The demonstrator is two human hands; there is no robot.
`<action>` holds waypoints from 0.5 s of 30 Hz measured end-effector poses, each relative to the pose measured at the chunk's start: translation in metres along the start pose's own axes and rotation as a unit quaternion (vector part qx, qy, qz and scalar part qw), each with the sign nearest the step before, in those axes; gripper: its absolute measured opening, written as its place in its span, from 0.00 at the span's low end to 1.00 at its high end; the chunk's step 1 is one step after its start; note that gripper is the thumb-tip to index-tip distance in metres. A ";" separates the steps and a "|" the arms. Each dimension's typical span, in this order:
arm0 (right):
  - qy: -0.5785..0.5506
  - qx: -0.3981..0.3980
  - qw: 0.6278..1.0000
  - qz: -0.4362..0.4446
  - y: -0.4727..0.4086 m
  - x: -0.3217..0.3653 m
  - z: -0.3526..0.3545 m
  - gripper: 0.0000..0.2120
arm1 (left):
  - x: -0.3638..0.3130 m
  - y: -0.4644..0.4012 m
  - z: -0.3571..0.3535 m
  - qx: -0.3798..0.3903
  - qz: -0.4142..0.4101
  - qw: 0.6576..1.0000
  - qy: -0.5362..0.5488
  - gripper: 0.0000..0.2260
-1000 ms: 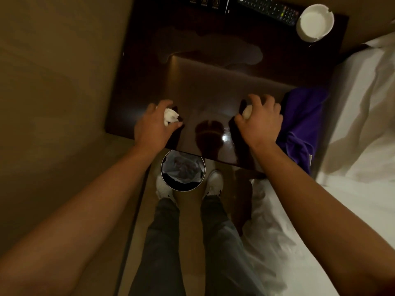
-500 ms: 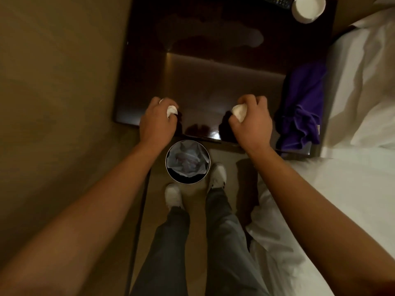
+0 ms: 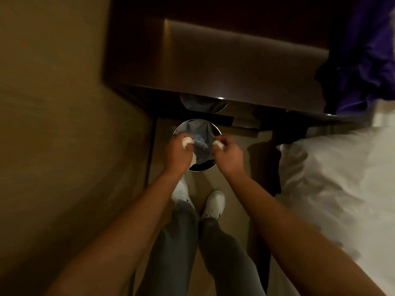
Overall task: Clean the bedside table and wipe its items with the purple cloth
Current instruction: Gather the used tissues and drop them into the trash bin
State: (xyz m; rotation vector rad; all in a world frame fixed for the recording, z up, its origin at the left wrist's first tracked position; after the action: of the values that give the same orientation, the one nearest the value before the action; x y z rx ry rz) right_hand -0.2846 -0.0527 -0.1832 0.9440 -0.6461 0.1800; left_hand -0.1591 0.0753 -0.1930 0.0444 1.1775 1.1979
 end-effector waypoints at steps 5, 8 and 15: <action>-0.094 -0.015 0.989 -0.112 -0.094 -0.074 -0.070 0.10 | 0.096 -0.077 -0.069 -0.007 0.124 0.990 0.064 0.11; -0.060 0.001 0.993 -0.103 -0.125 -0.098 -0.104 0.12 | 0.137 -0.107 -0.089 -0.014 0.166 0.983 0.071 0.12; -0.011 0.019 0.994 -0.108 -0.173 -0.136 -0.143 0.20 | 0.178 -0.143 -0.114 -0.050 0.197 0.972 0.119 0.11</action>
State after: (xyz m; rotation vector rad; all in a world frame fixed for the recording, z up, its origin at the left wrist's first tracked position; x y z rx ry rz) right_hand -0.2591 -0.0220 -0.4426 1.0466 -0.5573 -0.0093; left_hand -0.1618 0.0823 -0.4477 0.0608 1.3560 1.6469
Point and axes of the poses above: each hand's wrist, its own y-axis away from the middle knuckle, its own z-axis out of the back of the hand, x = y × z, the point moved 7 cm from there along -y, towards the middle knuckle, and after that the axes turned 4 degrees about x, right-handed, at the moved point
